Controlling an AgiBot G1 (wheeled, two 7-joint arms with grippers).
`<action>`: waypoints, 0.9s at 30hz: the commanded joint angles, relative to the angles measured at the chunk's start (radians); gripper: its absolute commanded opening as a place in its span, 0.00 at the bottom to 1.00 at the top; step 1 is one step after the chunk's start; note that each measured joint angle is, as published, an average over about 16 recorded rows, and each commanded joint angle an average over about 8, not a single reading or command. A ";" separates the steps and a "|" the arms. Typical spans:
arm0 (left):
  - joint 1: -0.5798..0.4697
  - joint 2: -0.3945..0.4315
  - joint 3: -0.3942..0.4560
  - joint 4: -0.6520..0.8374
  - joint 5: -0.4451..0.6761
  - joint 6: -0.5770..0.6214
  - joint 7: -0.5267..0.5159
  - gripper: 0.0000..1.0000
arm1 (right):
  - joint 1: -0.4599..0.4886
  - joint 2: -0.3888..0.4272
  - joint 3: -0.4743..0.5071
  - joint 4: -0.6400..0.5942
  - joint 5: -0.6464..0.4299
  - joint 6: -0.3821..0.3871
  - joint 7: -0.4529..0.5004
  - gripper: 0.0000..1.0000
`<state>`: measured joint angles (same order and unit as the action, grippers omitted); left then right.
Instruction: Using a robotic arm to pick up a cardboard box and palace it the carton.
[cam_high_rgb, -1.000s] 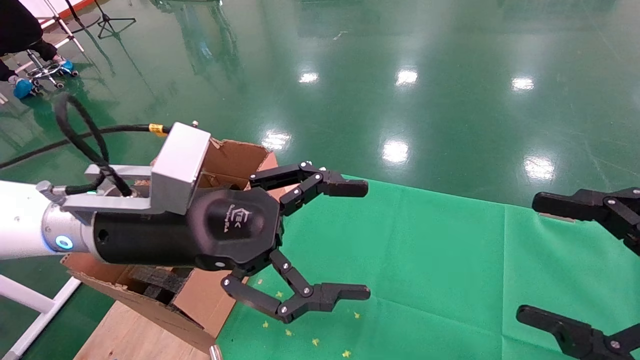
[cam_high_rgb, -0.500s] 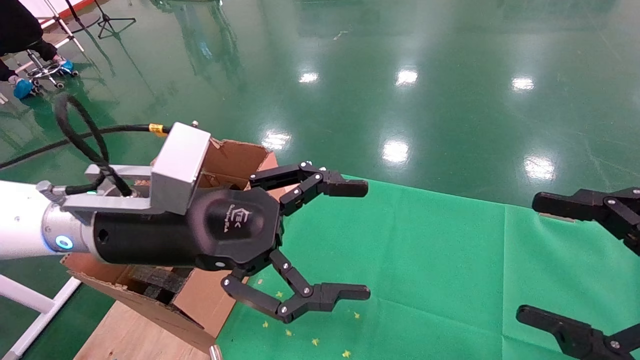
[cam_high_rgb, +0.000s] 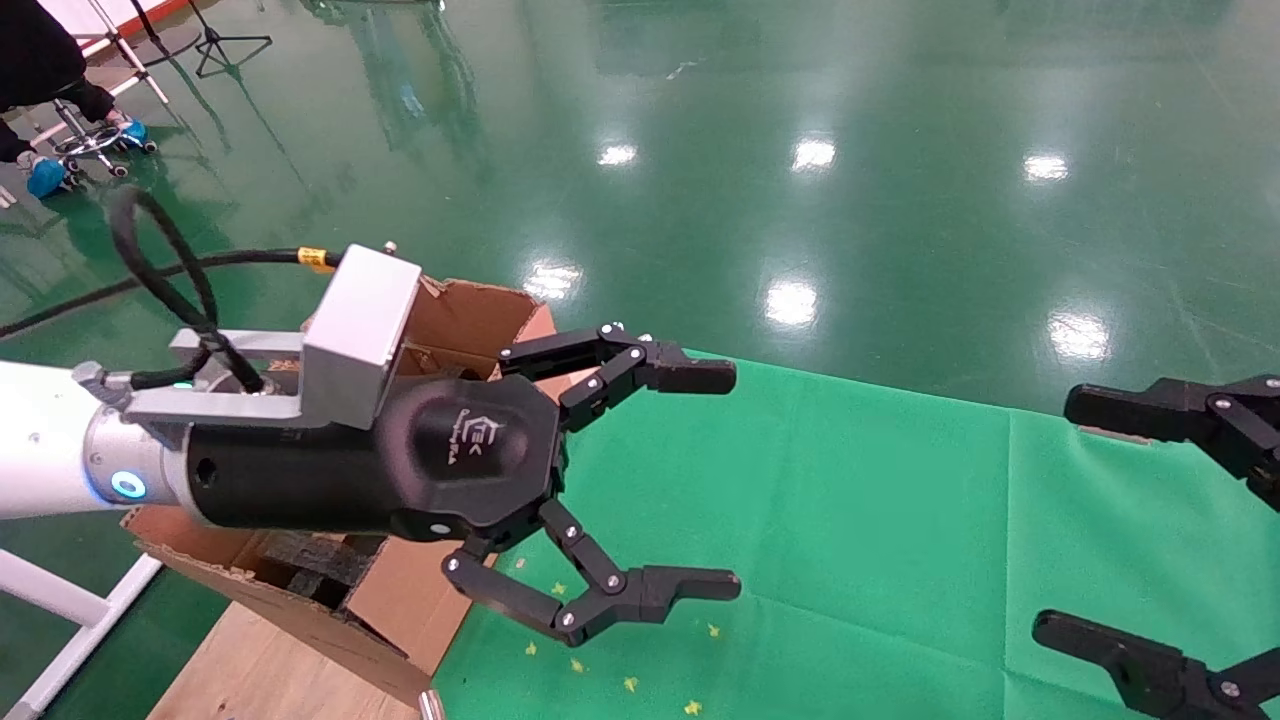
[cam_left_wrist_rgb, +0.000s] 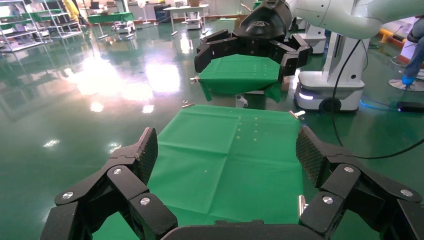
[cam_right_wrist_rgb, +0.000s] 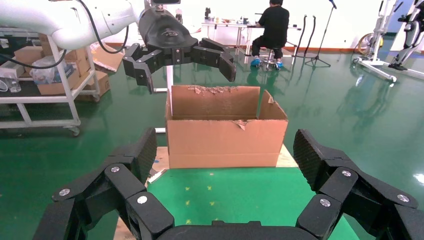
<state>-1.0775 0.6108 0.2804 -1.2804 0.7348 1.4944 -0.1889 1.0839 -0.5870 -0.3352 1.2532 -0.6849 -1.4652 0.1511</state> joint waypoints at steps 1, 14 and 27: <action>0.000 0.000 0.000 0.000 0.000 0.000 0.000 1.00 | 0.000 0.000 0.000 0.000 0.000 0.000 0.000 1.00; 0.000 0.000 0.000 0.000 0.000 0.000 0.000 1.00 | 0.000 0.000 0.000 0.000 0.000 0.000 0.000 1.00; 0.000 0.000 0.000 0.000 0.000 0.000 0.000 1.00 | 0.000 0.000 0.000 0.000 0.000 0.000 0.000 1.00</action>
<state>-1.0775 0.6108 0.2804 -1.2804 0.7349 1.4944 -0.1889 1.0839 -0.5870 -0.3352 1.2532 -0.6849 -1.4652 0.1511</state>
